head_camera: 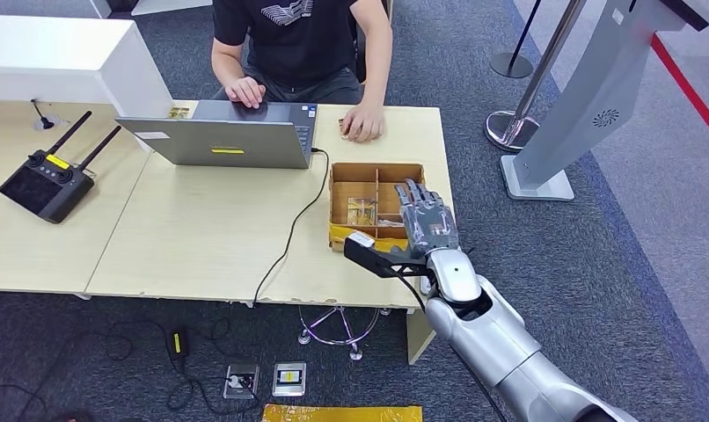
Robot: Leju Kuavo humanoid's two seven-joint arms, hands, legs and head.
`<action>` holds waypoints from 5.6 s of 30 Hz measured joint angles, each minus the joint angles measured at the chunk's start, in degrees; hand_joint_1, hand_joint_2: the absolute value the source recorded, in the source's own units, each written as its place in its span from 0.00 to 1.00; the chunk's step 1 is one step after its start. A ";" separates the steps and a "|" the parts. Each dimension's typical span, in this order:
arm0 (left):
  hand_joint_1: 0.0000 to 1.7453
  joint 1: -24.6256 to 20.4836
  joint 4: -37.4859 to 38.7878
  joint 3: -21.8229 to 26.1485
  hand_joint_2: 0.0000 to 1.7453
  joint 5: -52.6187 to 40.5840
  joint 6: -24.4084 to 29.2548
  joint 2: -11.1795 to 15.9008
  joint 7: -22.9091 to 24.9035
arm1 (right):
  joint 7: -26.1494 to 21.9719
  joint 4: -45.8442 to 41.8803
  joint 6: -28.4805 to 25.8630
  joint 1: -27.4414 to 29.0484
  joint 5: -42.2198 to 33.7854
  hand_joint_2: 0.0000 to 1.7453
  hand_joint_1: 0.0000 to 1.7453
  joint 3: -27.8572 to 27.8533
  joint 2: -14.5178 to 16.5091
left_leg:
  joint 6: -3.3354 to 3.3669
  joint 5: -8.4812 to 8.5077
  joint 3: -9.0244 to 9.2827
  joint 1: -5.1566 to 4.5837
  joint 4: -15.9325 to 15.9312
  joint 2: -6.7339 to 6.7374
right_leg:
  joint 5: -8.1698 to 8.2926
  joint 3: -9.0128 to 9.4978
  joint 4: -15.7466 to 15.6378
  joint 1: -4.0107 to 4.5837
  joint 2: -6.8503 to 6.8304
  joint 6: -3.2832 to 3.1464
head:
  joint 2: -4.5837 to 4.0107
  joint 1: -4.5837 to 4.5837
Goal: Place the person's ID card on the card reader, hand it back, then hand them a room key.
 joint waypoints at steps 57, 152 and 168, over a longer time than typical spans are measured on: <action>0.00 -1.73 0.00 -0.04 0.00 -1.93 -0.28 0.05 2.01 | -2.00 11.06 -5.83 -1.92 -0.25 1.00 0.00 -1.49 2.16 | 0.00 0.00 0.00 0.00 0.00 0.01 | 0.00 0.00 0.00 0.00 0.00 0.00 | 0.00 0.00; 0.00 -2.35 0.00 0.42 0.00 -2.25 0.81 -0.02 2.01 | -7.26 24.96 -11.80 -13.20 -0.92 1.00 1.00 -4.57 4.86 | -0.01 0.01 0.04 0.00 0.01 0.03 | 0.01 0.00 0.01 0.00 0.05 0.00 | 0.00 0.00; 0.00 -2.62 0.00 0.42 0.00 -2.57 1.34 -0.44 2.01 | -7.37 25.06 -12.96 -15.94 -0.68 1.00 1.00 -6.03 5.01 | -0.01 0.01 0.03 0.00 0.01 0.03 | 0.01 0.00 0.01 0.00 0.04 0.00 | 0.00 0.00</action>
